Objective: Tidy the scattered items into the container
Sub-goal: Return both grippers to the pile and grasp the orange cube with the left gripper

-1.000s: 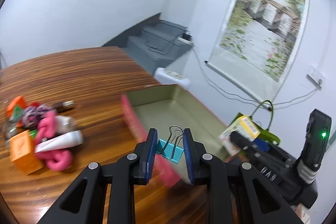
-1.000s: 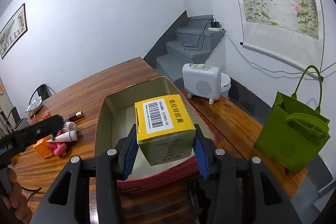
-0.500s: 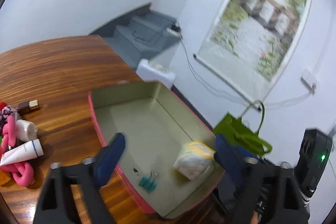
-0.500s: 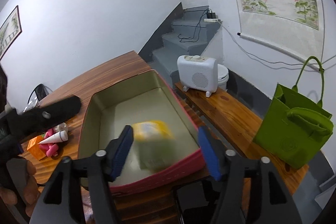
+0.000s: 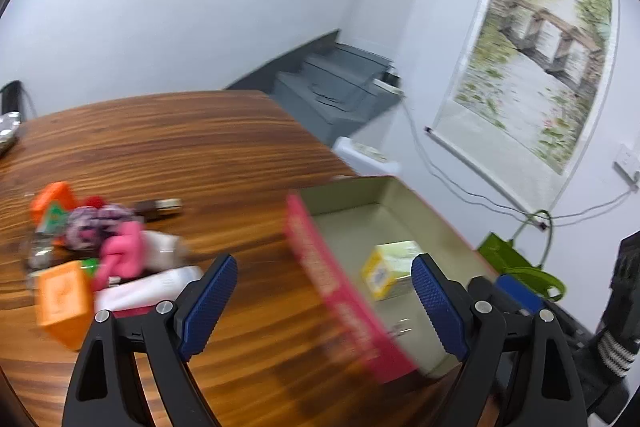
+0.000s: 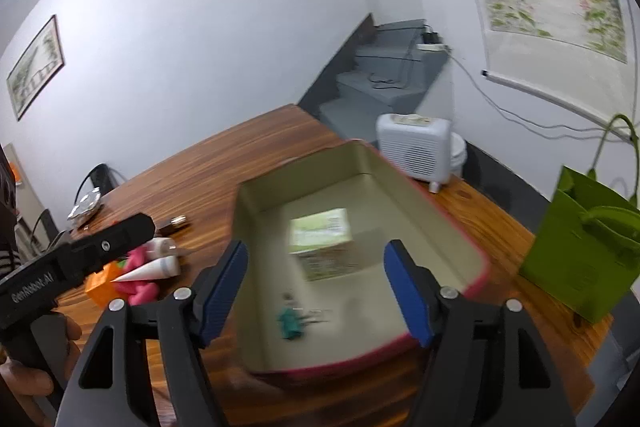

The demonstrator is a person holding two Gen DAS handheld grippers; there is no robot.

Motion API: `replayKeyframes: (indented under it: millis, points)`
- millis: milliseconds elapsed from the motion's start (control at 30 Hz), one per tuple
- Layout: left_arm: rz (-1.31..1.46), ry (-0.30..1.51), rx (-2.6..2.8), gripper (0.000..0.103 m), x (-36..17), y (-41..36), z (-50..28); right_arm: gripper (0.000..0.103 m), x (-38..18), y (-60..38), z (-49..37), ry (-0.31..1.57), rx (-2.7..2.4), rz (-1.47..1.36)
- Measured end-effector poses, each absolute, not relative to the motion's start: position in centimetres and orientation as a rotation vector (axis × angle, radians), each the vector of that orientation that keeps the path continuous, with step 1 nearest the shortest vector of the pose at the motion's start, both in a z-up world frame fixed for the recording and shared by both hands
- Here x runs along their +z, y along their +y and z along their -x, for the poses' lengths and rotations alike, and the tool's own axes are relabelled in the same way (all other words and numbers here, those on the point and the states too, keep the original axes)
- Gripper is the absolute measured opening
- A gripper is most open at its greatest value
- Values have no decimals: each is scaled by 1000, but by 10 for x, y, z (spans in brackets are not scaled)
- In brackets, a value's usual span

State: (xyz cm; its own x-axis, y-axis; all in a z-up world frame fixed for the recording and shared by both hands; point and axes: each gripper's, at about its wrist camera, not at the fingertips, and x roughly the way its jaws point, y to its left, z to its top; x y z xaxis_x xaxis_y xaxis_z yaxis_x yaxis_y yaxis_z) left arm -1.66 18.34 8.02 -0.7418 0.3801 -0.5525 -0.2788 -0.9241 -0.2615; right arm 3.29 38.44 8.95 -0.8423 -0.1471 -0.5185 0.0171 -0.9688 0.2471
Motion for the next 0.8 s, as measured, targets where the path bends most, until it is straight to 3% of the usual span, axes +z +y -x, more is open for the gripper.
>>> replayKeyframes:
  millis: [433,800]
  points:
    - [972,-437,2883,91,58,41,2,79,89,288,-30,-242,-2764,-837]
    - [1088,-400,2871,91,34,33,16,80,73,239,-18,-155,-2705,-851]
